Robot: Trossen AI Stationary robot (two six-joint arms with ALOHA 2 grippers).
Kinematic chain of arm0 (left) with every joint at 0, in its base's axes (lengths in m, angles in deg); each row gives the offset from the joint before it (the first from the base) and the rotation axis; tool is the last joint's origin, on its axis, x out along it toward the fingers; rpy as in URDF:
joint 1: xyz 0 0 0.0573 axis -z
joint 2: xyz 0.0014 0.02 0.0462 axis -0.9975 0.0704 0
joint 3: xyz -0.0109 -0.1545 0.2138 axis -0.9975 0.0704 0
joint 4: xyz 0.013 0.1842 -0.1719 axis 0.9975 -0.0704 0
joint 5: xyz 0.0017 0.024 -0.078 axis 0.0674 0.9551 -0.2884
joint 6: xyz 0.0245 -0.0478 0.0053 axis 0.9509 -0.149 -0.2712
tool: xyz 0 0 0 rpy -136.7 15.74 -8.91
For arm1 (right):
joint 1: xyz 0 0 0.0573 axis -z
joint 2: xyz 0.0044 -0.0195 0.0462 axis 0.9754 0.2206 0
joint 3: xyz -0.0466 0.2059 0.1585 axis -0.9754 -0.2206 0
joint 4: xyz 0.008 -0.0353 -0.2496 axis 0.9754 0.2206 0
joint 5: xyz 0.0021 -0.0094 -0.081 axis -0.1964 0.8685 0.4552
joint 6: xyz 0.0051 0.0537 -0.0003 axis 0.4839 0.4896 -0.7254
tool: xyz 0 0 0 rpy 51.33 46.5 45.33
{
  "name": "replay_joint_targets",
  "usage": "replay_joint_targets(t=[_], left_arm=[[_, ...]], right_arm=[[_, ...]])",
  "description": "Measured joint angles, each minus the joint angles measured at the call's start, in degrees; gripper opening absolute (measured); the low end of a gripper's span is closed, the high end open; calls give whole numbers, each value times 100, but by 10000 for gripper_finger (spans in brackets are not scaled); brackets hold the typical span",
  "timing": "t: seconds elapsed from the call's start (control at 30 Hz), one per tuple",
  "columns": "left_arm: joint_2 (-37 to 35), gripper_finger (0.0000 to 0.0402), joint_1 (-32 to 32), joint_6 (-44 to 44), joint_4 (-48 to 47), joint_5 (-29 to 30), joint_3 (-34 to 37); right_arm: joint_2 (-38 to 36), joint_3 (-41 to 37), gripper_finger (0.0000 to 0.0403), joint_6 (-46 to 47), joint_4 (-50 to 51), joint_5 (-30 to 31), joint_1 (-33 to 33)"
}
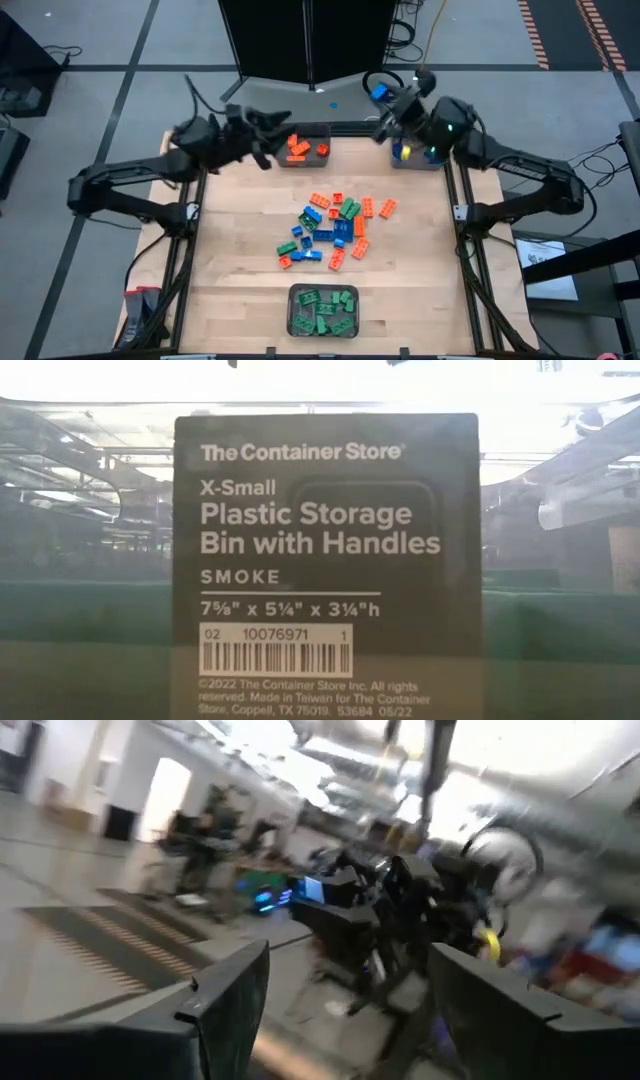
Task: Sort blocks
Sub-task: Put the blue game piece into the top right black bin
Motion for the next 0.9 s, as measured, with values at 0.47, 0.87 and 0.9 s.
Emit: replay_joint_targets(t=[0.47,0.87,0.9], left_arm=[[-1672,269,-851,46,-1572,367,1402],[-1982,269,-1034,-1340,-313,501,3630],[-1984,269,-1034,-1393,-167,501,3714]], right_arm=[[-394,-3195,128,3562,457,-816,2715],[256,-4020,128,5050,93,-822,3057],[382,-4020,128,5203,110,-824,3076]])
